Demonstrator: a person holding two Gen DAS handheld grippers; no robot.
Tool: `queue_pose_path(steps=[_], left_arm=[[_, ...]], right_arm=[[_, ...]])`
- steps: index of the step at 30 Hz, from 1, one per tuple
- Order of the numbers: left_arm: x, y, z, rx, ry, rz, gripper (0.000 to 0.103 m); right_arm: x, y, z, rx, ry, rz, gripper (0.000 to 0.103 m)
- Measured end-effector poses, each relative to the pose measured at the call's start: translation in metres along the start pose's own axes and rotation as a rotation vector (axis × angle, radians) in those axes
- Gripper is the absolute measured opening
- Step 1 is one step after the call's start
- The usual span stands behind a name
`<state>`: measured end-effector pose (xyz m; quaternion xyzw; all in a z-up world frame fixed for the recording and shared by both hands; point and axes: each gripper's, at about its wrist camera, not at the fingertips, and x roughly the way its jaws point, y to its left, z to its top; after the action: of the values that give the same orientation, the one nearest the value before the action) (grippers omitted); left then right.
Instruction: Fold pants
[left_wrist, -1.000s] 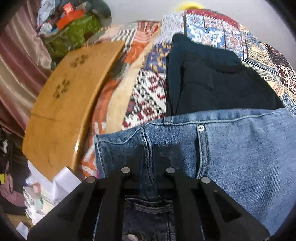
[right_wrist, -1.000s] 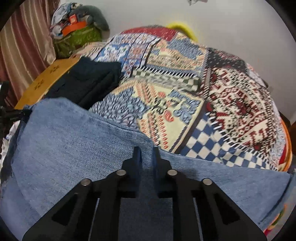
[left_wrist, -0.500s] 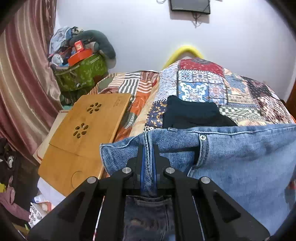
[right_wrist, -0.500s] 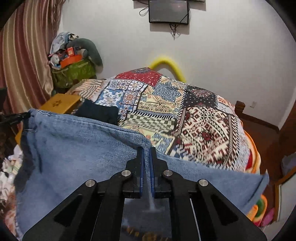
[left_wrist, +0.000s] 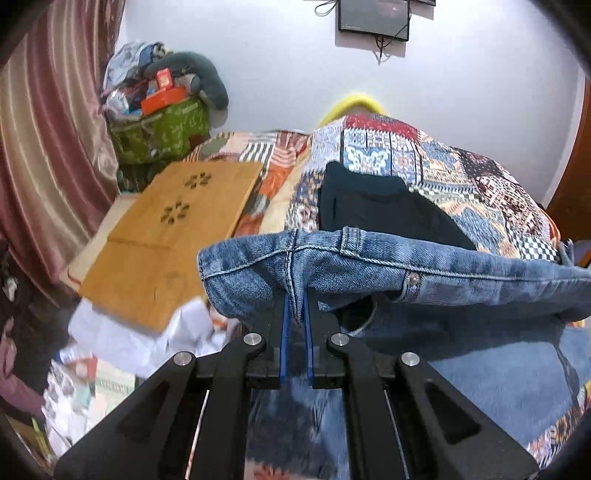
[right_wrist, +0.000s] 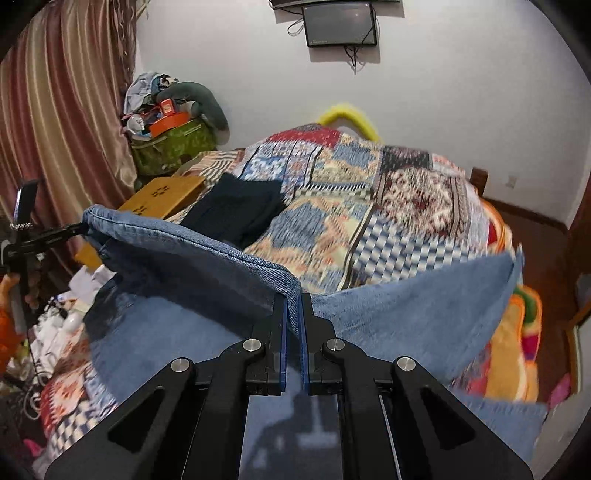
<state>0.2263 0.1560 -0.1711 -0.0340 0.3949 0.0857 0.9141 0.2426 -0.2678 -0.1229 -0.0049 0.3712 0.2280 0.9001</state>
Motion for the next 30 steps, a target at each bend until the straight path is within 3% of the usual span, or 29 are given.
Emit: queue_pose_path(steps=[9,16,20,23,30], left_arm=[[-0.003,0.015,-0.076,-0.020,0.137,-0.037,0.007],[-0.006,0.019,-0.102,-0.014,0.215,-0.033,0.011],[-0.020,0.021,-0.096,0.031,0.191,0.032,0.012],[-0.029,0.027,-0.081,0.005,0.162,0.035,0.018],[-0.022,0.004,-0.029,-0.005,0.100,0.017,0.048]], right_arm=[[-0.005,0.006,-0.055,0.090,0.082,0.066,0.005],[-0.018,0.003,-0.076,0.155,0.113,0.094,0.005],[-0.038,-0.008,-0.070,0.172,0.078,0.065,0.005],[-0.046,-0.023,-0.062,0.187,0.066,0.015,0.007],[-0.042,-0.075,-0.038,0.243,0.038,-0.093,0.042]])
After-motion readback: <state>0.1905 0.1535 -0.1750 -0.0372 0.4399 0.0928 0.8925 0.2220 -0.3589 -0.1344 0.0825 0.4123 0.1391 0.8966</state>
